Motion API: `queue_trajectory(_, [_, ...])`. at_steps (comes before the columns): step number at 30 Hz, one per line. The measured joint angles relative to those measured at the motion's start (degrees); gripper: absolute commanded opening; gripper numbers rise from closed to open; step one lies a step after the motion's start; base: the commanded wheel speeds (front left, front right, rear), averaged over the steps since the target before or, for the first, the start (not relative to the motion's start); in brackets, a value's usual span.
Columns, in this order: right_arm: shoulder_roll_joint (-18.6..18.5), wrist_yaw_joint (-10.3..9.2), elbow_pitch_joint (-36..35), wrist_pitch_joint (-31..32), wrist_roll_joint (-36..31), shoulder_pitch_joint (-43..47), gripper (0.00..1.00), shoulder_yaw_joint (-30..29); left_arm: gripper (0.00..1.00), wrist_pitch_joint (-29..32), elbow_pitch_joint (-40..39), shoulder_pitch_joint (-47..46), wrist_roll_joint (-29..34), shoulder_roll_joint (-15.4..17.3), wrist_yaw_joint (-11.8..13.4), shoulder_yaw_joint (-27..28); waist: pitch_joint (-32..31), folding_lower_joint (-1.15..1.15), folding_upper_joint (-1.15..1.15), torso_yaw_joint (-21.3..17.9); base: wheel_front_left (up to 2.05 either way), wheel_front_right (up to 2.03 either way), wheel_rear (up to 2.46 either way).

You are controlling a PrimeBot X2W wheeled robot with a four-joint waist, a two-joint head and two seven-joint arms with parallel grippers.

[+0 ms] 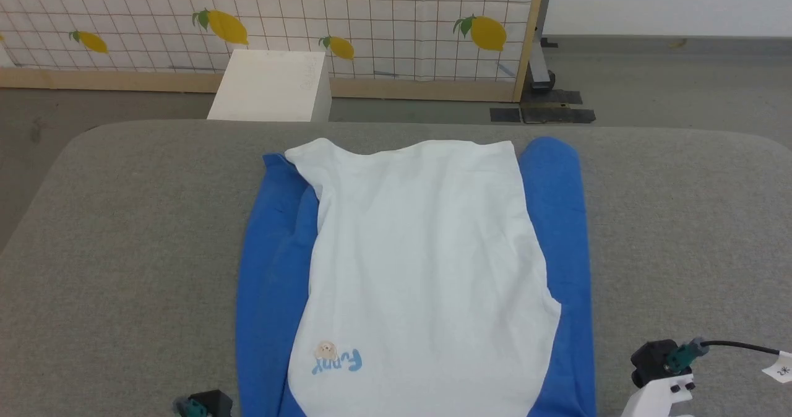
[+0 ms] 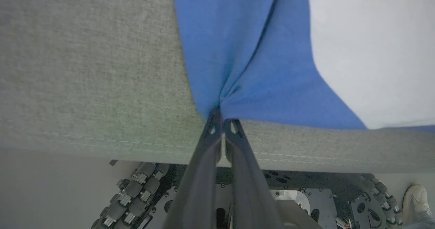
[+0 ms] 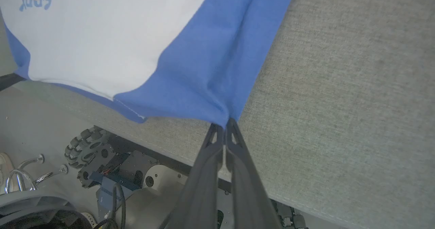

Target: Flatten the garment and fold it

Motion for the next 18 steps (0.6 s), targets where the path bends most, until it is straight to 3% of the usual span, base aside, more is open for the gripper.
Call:
queue_trajectory(2, [0.5, -0.01, -0.4, 0.6, -0.5, 0.4, 0.00, -0.2, 0.00, -0.3, 0.0, 0.0, -0.3, -0.1, 0.0, 0.1, 0.0, 0.00, 0.00, 0.1, 0.00, 0.00, 0.00])
queue_trajectory(3, [0.7, -0.01, -0.8, 0.8, -0.9, 0.5, 0.00, -0.4, 1.00, -0.3, 0.0, 0.0, -0.5, -0.1, 0.0, 0.3, 0.0, 0.00, 0.00, 0.1, 0.00, 0.00, 0.00])
queue_trajectory(4, [0.8, -0.02, -1.1, 0.8, -1.3, 0.5, 0.05, -0.3, 1.00, -0.3, -0.1, 0.0, -0.5, -0.1, 0.1, 0.5, 0.0, 0.00, 0.00, 0.0, 0.00, 0.00, 0.00])
queue_trajectory(5, [0.7, -0.04, -1.3, 0.8, -1.5, 0.5, 1.00, -0.3, 1.00, -0.3, -0.2, 0.1, -0.5, 0.0, 0.3, 0.9, -0.1, 0.00, 0.00, 0.0, 0.00, 0.00, 0.00])
queue_trajectory(13, [0.5, -0.52, -5.4, 0.5, 0.5, -0.2, 1.00, -3.2, 1.00, -1.7, -5.6, 0.4, -0.1, 4.1, 4.0, 5.7, -0.4, 0.00, 0.00, -0.7, 0.00, 0.00, 0.00])
queue_trajectory(15, [1.4, -0.52, -6.8, 0.5, 2.0, -1.1, 1.00, -5.0, 1.00, -4.1, -8.5, 0.2, 0.3, 4.6, 4.5, 7.4, -0.3, 0.01, 0.00, -0.6, 0.00, 0.00, 0.00])
queue_trajectory(18, [4.2, -0.52, -8.5, -2.0, 3.4, -4.8, 1.00, -10.2, 1.00, -12.3, -13.0, -1.5, 2.0, 4.6, 4.5, 11.2, 0.4, 0.00, 0.00, -0.6, 0.00, 0.00, 0.00])
